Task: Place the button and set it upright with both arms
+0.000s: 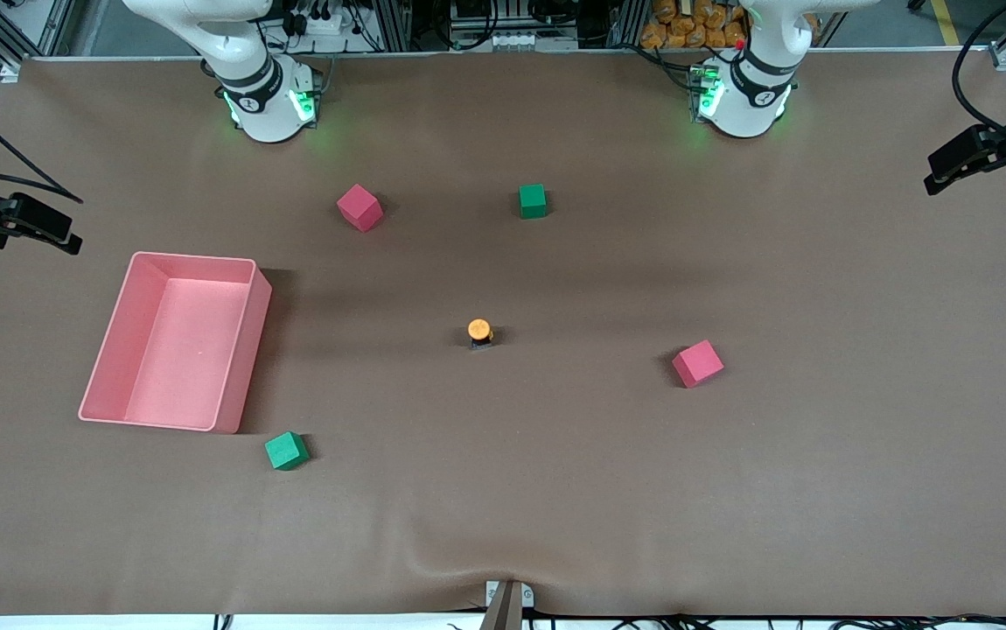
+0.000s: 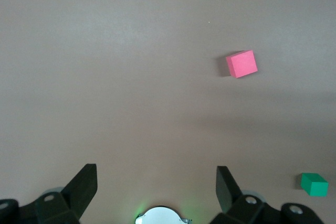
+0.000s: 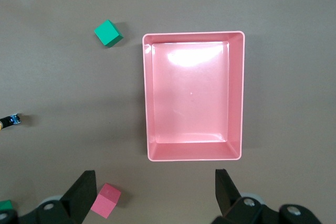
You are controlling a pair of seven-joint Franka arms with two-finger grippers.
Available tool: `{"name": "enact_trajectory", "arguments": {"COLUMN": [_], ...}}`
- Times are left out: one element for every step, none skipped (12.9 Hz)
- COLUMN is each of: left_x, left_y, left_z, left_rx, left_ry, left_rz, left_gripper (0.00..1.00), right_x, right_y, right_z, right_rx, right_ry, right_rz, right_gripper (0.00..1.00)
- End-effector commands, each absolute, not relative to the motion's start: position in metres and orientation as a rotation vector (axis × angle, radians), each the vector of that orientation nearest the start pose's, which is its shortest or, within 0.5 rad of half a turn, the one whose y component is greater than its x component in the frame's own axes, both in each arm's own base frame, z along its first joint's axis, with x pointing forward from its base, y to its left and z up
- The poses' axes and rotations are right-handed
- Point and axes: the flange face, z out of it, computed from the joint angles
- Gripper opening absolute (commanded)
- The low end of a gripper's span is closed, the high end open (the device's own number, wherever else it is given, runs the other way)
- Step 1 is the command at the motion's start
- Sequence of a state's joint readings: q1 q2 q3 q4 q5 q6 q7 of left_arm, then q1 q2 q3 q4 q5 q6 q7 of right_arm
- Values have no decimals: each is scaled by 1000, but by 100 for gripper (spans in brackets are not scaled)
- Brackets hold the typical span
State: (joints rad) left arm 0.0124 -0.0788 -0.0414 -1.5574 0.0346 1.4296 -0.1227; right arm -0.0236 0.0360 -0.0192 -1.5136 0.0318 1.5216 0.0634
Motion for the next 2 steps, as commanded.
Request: {"name": "enact_trajectory", "arguments": {"left_x": [510,511], "left_y": [-11,-12], "left_z": [667,676], "left_rx": [-3122,-3123], "left_ry": [-113,-113], "left_rz": [35,4], "left_gripper": [100,100], "right_x": [554,554], "right_y": [-20,-21], "right_z": [630,630], "right_rx": [-3100,-3098], "right_ry": [143,146], "right_rz": [26,29], "right_gripper": [100,100]}}
